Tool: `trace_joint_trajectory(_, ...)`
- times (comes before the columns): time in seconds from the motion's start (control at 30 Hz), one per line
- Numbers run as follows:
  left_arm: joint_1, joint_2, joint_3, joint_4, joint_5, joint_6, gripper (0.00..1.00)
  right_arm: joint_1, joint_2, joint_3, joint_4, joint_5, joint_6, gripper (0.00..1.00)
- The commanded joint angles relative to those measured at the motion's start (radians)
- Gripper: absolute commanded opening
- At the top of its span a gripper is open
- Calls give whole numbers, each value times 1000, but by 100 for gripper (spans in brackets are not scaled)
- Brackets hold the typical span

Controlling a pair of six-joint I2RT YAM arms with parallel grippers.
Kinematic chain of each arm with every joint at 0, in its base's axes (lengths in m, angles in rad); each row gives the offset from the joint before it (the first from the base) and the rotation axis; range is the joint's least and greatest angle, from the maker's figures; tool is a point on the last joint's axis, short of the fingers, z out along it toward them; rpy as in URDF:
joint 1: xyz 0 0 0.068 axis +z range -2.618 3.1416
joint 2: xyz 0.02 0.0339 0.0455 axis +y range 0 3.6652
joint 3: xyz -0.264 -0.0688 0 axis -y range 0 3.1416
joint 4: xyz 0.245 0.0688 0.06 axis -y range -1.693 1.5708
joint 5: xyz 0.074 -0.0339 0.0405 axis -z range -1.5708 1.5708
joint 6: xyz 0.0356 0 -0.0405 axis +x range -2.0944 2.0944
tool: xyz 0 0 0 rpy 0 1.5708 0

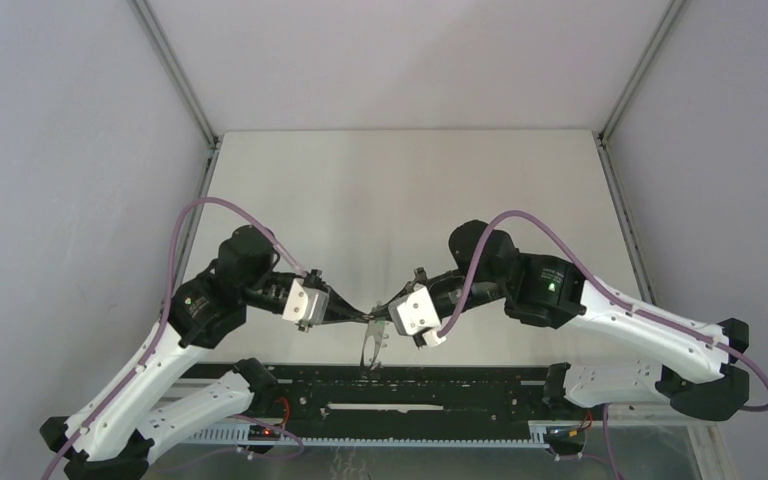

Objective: Put the keys on the keyring

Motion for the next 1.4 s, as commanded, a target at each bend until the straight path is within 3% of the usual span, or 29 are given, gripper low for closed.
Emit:
trace_joint_trajectory(0.0, -24, -6, 43, 7, 20, 56, 0, -30, 21, 56, 32, -61, -13, 0)
trace_joint_trajectory(0.4, -27, -19, 50, -13, 18, 68, 0, -78, -4, 58, -34, -138, -33, 0)
trace_joint_trajectory(1.37, -43, 3, 66, -14, 10, 85, 0, -73, 85, 84, 76, -161, -26, 0)
